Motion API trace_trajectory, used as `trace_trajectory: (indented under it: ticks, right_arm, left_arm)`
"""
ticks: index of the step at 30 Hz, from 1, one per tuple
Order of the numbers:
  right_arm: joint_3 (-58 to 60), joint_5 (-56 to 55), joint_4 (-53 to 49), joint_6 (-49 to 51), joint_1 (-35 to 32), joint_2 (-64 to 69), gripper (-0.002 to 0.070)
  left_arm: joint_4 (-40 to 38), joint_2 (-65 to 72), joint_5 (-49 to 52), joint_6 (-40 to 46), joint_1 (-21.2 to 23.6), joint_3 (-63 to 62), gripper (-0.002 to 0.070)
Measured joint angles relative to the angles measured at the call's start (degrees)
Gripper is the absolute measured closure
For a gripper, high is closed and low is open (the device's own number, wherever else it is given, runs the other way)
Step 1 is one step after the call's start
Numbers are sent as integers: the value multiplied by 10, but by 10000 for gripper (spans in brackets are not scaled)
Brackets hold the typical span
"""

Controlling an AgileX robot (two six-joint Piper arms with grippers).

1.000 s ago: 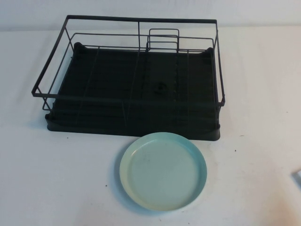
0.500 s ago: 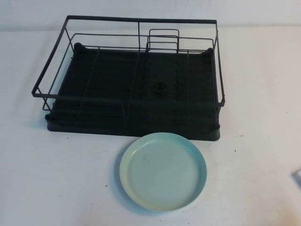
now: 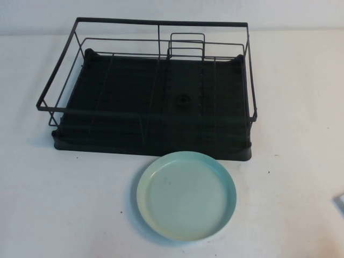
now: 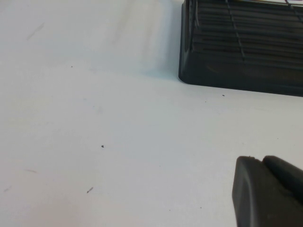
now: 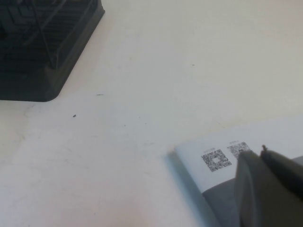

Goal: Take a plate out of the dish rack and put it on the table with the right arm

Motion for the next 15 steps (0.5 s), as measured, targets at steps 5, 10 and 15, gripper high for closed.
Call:
trace_trajectory:
  ticks: [5, 10, 15]
  right_arm:
    - [0, 0, 1, -1, 0, 0, 694]
    - [0, 0, 3, -1, 0, 0, 694]
    - [0, 1, 3, -1, 0, 0, 694]
  left_arm:
    - [0, 0, 0, 0, 0, 0, 678]
    - [0, 0, 0, 0, 0, 0, 678]
    - [0, 0, 0, 0, 0, 0, 679]
